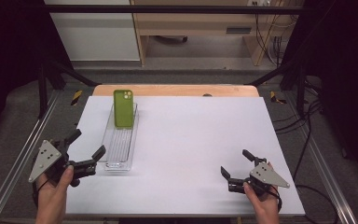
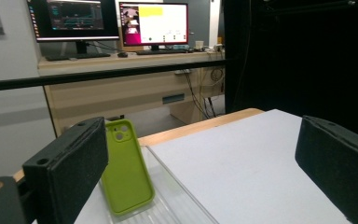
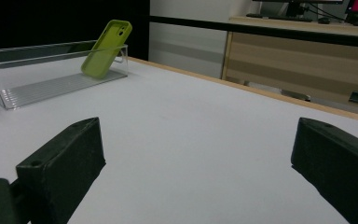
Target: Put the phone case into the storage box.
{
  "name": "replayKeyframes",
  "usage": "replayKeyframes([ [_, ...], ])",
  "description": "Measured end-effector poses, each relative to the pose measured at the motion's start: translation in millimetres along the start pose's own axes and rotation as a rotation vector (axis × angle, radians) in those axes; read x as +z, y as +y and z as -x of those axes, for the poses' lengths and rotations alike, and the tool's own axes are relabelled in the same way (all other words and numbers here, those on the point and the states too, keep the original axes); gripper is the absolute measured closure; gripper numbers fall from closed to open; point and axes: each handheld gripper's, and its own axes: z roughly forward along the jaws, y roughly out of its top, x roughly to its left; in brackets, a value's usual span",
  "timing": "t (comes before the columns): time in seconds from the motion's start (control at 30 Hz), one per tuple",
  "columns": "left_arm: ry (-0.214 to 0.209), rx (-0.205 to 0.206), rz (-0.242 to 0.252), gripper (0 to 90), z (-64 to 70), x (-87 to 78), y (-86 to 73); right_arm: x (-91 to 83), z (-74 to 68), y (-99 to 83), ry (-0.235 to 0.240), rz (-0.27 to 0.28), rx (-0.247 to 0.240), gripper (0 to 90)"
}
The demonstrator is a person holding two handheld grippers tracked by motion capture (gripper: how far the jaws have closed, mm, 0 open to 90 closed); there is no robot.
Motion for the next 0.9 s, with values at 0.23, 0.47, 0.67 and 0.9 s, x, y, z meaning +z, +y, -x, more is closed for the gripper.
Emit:
replayKeyframes([
  [0.23,0.026,-0.011,0.008,2.1,-9.4,-10.8,-6.2,-5.4,6.8,1.5,-0.019,0.013,0.012,2.8],
  [0.47,0.031,-0.021,-0.001,1.8,-15.4,-16.6,-16.1,-9.7,13.1,1.0,-0.031,0.016,0.022,2.4],
  [0.67,0.032,-0.027,-0.004,1.8,-18.0,-18.4,-24.7,-13.4,15.8,0.5,-0.033,0.019,0.025,2.1],
  [0.9,0.031,-0.022,-0.007,1.8,-17.8,-17.6,-33.2,-16.1,18.3,-0.5,-0.031,0.021,0.025,2.0],
])
